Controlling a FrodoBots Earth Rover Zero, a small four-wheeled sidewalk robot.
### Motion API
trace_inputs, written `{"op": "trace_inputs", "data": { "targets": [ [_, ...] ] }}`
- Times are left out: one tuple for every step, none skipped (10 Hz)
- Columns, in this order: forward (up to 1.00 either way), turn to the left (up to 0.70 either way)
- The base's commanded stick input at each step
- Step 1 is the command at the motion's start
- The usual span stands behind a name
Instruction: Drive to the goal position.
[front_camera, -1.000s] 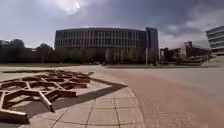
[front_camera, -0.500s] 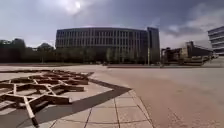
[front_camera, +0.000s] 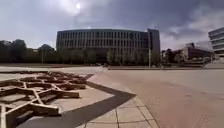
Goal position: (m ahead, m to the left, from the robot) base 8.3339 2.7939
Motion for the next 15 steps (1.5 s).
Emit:
{"op": "trace_inputs", "data": {
  "targets": [
    [0.70, -0.32],
    [0.70, -0.20],
    [0.70, -0.01],
    [0.70, -0.01],
    [0.70, -0.01],
    [0.70, -0.01],
    [0.70, -0.01],
    [0.70, -0.01],
    [0.70, -0.01],
    [0.70, -0.01],
    [0.70, -0.01],
    [0.70, -0.01],
    [0.70, -0.01],
    [0.70, -0.01],
    [0.70, -0.01]
  ]
}}
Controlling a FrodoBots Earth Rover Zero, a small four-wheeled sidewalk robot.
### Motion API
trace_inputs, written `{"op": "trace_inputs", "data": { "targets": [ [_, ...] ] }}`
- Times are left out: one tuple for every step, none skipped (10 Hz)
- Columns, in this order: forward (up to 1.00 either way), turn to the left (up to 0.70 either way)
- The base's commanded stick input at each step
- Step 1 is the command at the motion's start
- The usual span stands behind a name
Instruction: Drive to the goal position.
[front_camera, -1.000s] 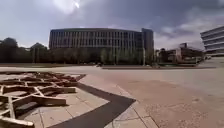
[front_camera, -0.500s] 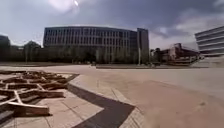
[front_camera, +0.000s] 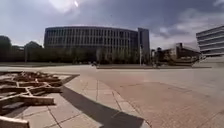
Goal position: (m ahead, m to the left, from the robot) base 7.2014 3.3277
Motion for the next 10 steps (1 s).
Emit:
{"op": "trace_inputs", "data": {
  "targets": [
    [0.70, -0.01],
    [0.70, -0.01],
    [0.70, -0.01],
    [0.70, -0.01],
    [0.70, -0.01],
    [0.70, -0.01],
    [0.70, -0.01],
    [0.70, -0.01],
    [0.70, -0.01],
    [0.70, -0.01]
  ]
}}
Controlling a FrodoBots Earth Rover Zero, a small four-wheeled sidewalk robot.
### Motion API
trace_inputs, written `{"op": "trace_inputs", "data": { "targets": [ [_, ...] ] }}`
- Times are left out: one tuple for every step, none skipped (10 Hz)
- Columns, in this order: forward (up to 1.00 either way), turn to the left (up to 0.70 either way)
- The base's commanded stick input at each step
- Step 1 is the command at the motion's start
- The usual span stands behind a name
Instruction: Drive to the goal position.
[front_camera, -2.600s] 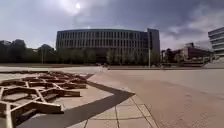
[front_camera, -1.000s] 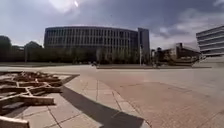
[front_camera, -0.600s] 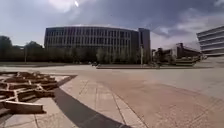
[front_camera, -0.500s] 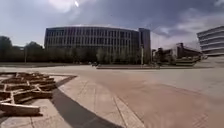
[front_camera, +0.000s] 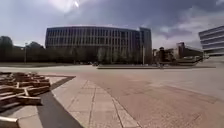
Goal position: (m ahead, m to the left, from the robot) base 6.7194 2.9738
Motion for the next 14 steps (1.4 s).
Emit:
{"op": "trace_inputs", "data": {
  "targets": [
    [0.70, -0.01],
    [0.70, -0.01],
    [0.70, -0.01],
    [0.70, 0.06],
    [0.70, 0.26],
    [0.70, 0.34],
    [0.70, 0.10],
    [0.70, -0.01],
    [0.70, -0.01],
    [0.70, -0.01],
    [0.70, -0.01],
    [0.70, -0.01],
    [0.70, -0.01],
    [0.70, -0.01]
  ]
}}
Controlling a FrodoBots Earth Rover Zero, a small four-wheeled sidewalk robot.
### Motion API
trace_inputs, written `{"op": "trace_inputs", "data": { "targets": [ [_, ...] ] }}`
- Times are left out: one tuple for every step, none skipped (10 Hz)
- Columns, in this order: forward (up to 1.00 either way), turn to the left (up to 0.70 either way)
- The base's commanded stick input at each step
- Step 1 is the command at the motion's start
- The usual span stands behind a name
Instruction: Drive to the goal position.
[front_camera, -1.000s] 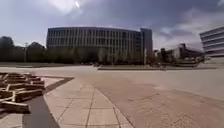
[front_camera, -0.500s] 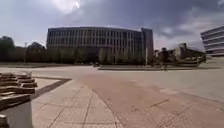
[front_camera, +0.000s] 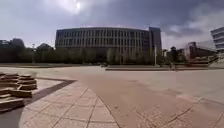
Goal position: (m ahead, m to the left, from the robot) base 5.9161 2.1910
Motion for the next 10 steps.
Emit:
{"op": "trace_inputs", "data": {
  "targets": [
    [0.70, -0.01],
    [0.70, -0.01],
    [0.70, -0.01],
    [0.70, 0.09],
    [0.70, 0.33],
    [0.70, 0.34],
    [0.70, 0.31],
    [0.70, 0.09],
    [0.70, -0.01],
    [0.70, -0.01]
  ]
}}
